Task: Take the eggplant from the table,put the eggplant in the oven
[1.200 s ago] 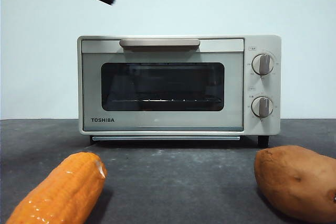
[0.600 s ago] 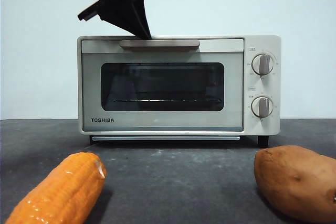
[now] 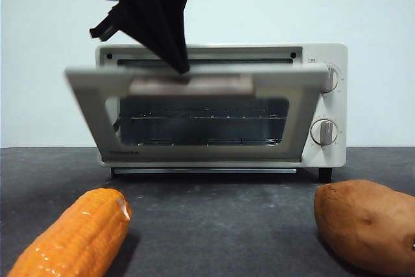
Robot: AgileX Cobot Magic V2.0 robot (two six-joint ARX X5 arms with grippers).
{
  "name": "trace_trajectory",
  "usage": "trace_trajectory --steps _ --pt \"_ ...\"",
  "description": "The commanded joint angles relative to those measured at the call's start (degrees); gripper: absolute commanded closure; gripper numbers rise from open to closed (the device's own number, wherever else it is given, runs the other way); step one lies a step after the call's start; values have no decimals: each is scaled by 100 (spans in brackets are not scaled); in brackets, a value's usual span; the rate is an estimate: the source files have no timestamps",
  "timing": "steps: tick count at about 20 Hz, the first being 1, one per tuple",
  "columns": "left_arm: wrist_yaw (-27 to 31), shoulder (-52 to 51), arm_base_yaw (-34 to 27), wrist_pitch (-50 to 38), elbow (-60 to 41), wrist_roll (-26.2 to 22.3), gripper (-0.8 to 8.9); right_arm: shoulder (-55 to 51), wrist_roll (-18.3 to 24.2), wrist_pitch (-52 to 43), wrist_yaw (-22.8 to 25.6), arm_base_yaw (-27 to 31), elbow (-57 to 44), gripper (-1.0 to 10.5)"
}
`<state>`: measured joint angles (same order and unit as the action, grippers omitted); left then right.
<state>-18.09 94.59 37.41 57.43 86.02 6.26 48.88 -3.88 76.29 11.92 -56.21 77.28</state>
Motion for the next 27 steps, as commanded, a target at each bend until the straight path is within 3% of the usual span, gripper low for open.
trace_trajectory --steps 1,6,11,13,17,22,27 --pt "-81 92 214 538 245 -334 808 48 -59 -28 22 -61 105 777" --pt "-4 -50 354 614 363 -581 808 74 -55 -144 13 -61 105 777" --pt "1392 -479 354 284 302 -514 808 348 -39 -199 11 -61 105 777" --pt "1681 -776 345 -13 140 -413 808 529 26 -289 -11 -61 105 777" --pt "2326 -1665 214 -953 -774 -129 808 986 188 -492 -50 -61 105 777" --pt "2326 -3010 -330 -2258 -2496 245 808 1663 660 -1010 -55 -61 105 777" --pt "2256 -3893 -1043 -2758 -3718 481 808 2476 1377 -1823 -50 -26 105 777"
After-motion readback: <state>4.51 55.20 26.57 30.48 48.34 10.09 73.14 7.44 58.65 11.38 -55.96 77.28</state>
